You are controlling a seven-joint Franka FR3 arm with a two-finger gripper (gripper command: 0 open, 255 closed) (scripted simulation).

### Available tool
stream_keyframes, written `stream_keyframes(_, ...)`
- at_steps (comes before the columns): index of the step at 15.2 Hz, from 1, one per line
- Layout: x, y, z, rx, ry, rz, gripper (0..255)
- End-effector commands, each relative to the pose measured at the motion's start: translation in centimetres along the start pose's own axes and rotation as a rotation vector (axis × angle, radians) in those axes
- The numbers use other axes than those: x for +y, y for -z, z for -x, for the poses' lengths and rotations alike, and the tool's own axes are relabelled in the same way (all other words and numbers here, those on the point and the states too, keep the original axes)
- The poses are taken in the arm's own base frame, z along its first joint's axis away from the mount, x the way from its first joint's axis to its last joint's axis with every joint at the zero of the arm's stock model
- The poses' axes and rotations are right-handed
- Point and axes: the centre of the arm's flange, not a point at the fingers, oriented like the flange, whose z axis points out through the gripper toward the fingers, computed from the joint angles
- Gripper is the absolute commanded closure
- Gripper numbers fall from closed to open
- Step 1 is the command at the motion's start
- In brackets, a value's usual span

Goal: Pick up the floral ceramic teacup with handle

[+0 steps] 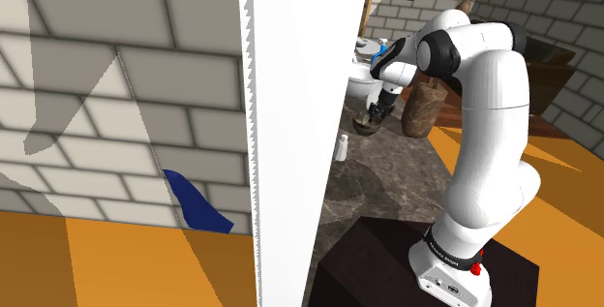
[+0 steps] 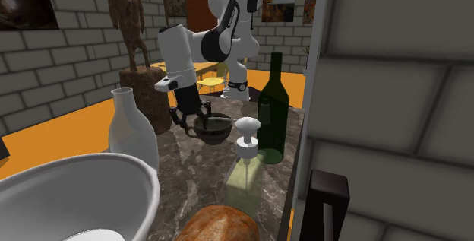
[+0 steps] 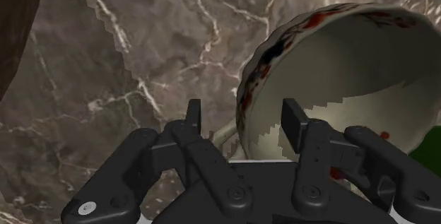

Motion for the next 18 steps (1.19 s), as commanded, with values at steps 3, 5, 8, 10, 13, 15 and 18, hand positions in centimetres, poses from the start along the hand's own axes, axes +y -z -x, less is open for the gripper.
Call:
stream_keyframes(3, 0.0, 0.0, 0.0, 0.0, 0.0, 0.0, 255)
stream_keyframes(5, 0.0, 0.0, 0.0, 0.0, 0.0, 0.0, 255)
stream_keyframes(8, 0.0, 0.0, 0.0, 0.0, 0.0, 0.0, 255)
stream_keyframes(10, 0.0, 0.5, 0.0, 0.0, 0.0, 0.0, 255)
stream_keyframes(13, -0.3, 2.1, -0.1, 0.0, 0.0, 0.0, 255)
stream_keyframes(15, -0.5, 3.1, -0.1, 0.0, 0.0, 0.0, 255)
stream_keyframes(18, -0.7, 4.7, -0.2, 0.0, 0.0, 0.0, 255)
